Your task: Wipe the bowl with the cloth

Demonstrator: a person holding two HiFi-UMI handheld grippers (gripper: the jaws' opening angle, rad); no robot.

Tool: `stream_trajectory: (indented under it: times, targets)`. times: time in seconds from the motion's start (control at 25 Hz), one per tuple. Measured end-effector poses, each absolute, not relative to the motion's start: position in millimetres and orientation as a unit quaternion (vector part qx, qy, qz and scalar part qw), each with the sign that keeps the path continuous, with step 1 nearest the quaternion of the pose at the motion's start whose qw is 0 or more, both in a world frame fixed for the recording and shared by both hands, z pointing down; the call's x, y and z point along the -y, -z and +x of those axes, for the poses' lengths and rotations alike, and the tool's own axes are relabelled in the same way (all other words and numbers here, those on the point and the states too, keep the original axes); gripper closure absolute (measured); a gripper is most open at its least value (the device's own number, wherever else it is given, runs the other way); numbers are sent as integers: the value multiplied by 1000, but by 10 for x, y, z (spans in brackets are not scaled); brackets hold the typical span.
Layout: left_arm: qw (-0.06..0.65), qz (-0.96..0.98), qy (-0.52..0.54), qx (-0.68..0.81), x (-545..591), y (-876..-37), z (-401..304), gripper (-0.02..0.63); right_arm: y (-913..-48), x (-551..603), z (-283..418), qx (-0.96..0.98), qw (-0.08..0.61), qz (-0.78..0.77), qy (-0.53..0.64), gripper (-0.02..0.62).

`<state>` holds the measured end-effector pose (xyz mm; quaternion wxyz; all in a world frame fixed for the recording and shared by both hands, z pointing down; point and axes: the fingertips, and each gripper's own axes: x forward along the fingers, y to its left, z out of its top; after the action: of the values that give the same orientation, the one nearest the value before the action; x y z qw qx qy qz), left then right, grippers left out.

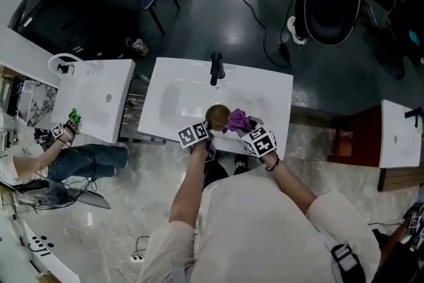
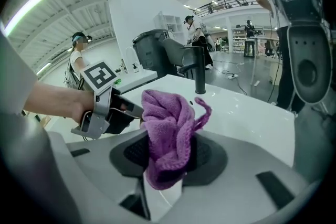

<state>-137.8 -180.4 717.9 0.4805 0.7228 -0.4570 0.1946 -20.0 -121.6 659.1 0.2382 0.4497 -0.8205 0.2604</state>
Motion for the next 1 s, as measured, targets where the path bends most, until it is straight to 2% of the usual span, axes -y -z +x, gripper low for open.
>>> stream_trajectory:
  times: [1.0]
  targets:
    - [472,726,-214,452,1777,-7276,-1333,592,-6689,1142,-223,818,248,445,-269,460]
